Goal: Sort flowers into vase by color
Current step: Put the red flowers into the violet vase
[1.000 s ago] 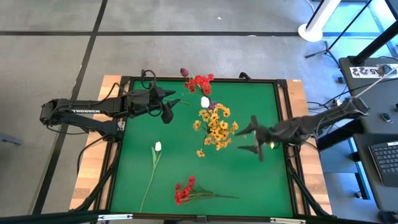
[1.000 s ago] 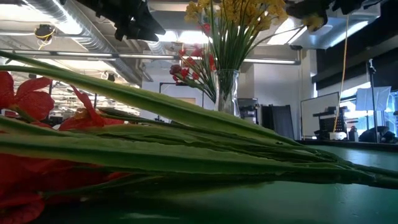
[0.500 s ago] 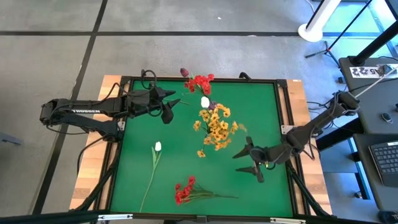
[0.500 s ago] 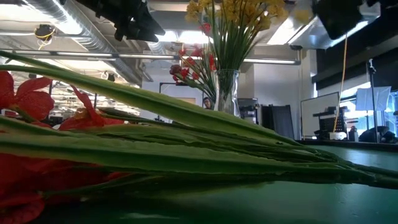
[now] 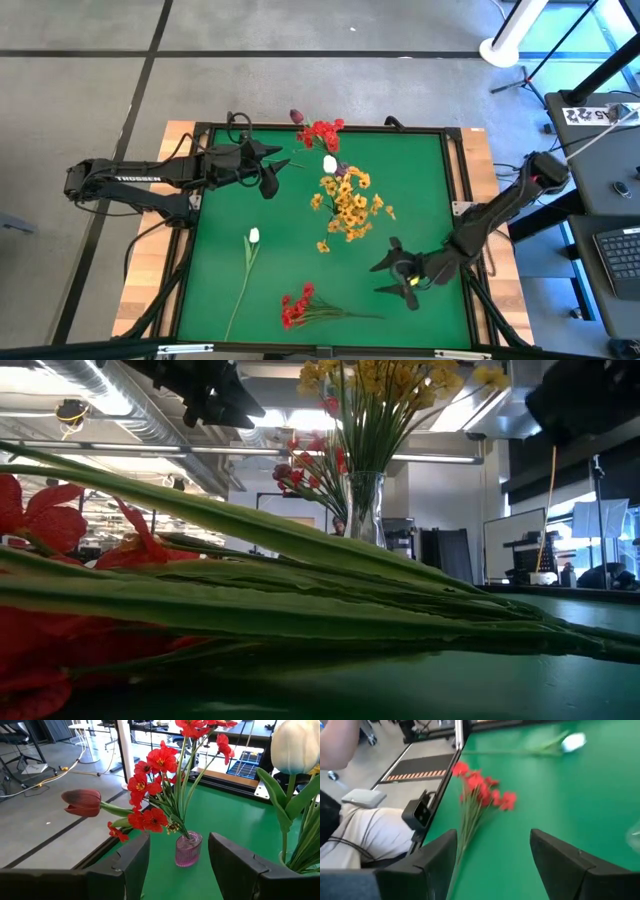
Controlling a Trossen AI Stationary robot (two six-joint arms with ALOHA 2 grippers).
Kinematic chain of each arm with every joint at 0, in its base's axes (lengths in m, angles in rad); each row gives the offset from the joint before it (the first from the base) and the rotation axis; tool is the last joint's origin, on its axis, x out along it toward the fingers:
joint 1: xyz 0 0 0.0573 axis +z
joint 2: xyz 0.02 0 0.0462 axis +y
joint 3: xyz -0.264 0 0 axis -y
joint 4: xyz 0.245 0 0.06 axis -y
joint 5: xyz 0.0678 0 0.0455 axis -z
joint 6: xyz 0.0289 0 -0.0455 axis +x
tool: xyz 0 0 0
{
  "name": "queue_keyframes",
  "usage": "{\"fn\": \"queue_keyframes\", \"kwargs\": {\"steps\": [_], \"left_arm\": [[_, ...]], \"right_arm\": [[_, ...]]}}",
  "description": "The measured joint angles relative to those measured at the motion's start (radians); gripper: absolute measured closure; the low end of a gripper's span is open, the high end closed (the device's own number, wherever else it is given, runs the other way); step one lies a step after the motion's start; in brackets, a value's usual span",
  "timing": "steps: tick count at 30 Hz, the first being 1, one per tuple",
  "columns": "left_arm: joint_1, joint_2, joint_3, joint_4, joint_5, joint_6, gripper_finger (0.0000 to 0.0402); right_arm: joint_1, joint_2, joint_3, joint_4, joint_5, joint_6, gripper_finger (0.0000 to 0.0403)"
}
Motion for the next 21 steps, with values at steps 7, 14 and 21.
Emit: {"fn": "queue_keyframes", "kwargs": {"steps": [7, 14, 21], "left_arm": [[0.015, 0.0, 0.0, 0.001, 0.0, -0.022, 0.0206], [0.024, 0.0, 0.0, 0.0, 0.0, -0.038, 0.0206], [0.024, 0.0, 0.0, -0.015, 0.0, -0.073, 0.0206]], "right_arm": [[0.0, 0.218, 0.018, 0.166, -0.052, 0.062, 0.0152], [0.0, 0.439, 0.22, -0.021, -0.081, 0.041, 0.0152], [-0.001, 0.532, 0.348, -0.143, -0.122, 0.039, 0.0152]]}}
